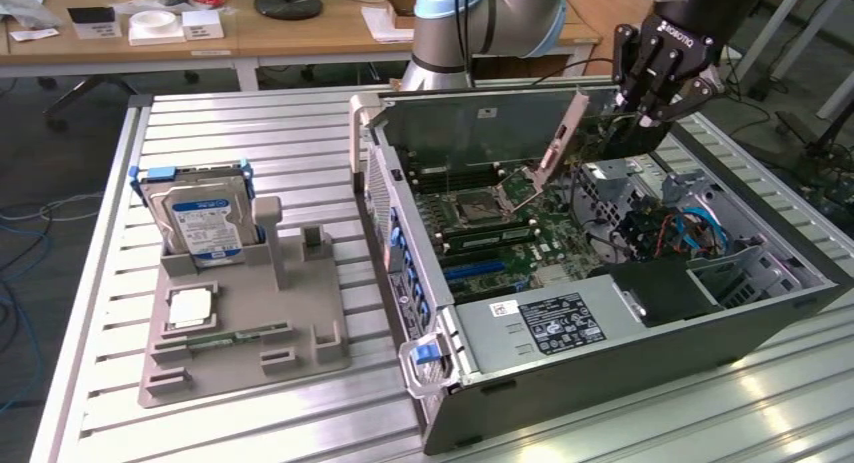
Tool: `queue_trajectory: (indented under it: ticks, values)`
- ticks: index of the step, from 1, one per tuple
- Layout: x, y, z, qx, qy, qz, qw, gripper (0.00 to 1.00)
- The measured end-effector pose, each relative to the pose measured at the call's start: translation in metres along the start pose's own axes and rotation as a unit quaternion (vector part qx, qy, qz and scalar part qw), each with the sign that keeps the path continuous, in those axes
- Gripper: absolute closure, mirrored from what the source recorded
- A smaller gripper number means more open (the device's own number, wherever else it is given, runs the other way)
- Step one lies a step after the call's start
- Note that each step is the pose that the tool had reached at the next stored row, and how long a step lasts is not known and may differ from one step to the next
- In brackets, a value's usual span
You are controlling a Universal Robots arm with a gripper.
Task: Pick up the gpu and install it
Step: 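Insert the gpu into the slot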
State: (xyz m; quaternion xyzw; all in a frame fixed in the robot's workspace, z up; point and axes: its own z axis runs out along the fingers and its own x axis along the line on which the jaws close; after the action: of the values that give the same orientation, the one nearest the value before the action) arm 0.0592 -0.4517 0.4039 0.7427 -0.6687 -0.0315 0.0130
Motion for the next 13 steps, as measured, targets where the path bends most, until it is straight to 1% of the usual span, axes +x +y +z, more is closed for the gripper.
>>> queue_trajectory:
  ticks: [4,8,9,10,12,13]
  values:
    - [-0.0002,0.0004,0.0006,0.0008,-0.0011,0.020,0.9998,0.73]
    - [-0.0001,0.0006,0.0007,0.0008,-0.0012,0.020,0.9998,0.73]
    - [-0.0001,0.0007,0.0006,0.0014,-0.0015,0.020,0.9998,0.73]
    - [-0.0002,0.0011,0.0007,0.0043,-0.0024,0.020,0.9998,0.73]
    - [-0.0005,0.0024,0.0011,0.0131,-0.0047,0.019,0.9997,0.73]
    - [-0.0006,0.0034,0.0013,0.0179,-0.0052,0.019,0.9996,0.73]
